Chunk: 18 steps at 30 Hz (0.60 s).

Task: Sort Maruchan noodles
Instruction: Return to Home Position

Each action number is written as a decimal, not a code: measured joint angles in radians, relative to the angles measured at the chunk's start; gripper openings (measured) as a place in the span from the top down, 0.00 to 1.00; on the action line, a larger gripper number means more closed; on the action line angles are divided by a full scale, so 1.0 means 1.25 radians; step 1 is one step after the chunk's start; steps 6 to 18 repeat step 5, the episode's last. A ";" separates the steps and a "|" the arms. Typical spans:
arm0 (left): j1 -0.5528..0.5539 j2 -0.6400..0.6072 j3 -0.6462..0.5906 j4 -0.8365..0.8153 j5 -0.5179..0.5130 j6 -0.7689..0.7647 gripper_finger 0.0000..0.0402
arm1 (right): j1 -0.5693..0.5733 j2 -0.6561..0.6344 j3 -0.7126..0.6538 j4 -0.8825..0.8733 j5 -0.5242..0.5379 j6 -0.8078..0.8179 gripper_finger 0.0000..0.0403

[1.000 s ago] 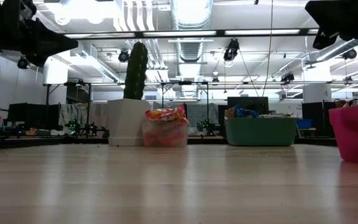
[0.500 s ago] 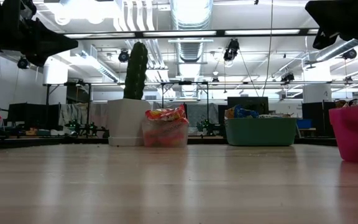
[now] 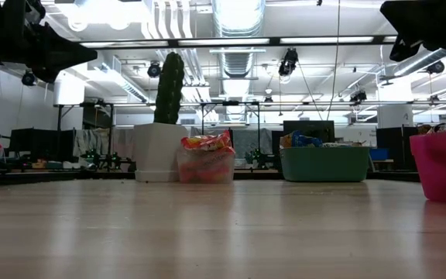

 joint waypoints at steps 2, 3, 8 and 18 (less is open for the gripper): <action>0.000 0.000 0.000 0.000 0.000 0.000 1.00 | 0.000 0.000 0.000 0.000 0.000 0.000 0.98; 0.000 0.000 0.000 0.000 0.000 0.000 1.00 | 0.000 0.000 0.000 0.000 0.000 0.000 0.98; 0.000 0.000 0.000 0.000 0.000 0.000 1.00 | 0.000 0.000 0.000 0.000 0.000 0.000 0.98; 0.000 0.000 0.000 0.000 0.000 0.000 1.00 | 0.000 0.000 0.000 0.000 0.000 0.000 0.98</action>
